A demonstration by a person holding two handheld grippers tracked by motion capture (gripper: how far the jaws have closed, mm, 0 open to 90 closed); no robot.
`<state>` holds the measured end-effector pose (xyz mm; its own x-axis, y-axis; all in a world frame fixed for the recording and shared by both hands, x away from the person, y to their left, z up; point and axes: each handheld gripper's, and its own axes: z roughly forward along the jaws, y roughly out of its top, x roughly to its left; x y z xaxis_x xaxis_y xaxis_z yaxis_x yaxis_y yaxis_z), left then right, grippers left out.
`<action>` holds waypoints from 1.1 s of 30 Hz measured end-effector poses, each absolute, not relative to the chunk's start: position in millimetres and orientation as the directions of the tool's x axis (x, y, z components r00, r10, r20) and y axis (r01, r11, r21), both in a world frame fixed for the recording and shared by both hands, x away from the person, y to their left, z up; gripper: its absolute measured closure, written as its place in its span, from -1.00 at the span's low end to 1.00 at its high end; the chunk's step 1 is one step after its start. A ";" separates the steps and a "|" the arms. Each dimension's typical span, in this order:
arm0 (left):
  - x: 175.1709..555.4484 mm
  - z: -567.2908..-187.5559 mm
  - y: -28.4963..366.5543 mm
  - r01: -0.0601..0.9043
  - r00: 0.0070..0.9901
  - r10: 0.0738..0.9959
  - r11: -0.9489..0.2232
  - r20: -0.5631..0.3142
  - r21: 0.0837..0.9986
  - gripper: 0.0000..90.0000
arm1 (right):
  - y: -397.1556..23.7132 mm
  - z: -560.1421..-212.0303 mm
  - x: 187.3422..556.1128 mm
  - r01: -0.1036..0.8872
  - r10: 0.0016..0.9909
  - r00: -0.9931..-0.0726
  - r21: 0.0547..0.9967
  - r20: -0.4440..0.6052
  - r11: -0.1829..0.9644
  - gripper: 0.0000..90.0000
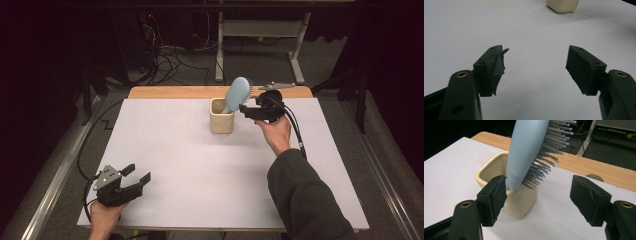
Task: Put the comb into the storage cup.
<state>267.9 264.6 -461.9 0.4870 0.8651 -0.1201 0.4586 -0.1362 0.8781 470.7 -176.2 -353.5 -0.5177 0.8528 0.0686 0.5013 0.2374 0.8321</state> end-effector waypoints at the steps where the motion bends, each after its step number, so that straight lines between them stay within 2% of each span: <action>1: 267.9 -461.7 265.7 0.458 0.481 0.868 -0.131 -0.121 0.879 -0.31 | -176.5 -353.5 469.9 0.499 0.851 -0.522 0.831 0.061 0.247 -0.33; 33: 270.3 -463.4 271.1 0.467 0.457 0.877 -0.096 -0.147 0.879 -0.31 | -235.0 -350.2 434.8 0.482 0.858 -0.507 0.854 0.089 0.196 -0.31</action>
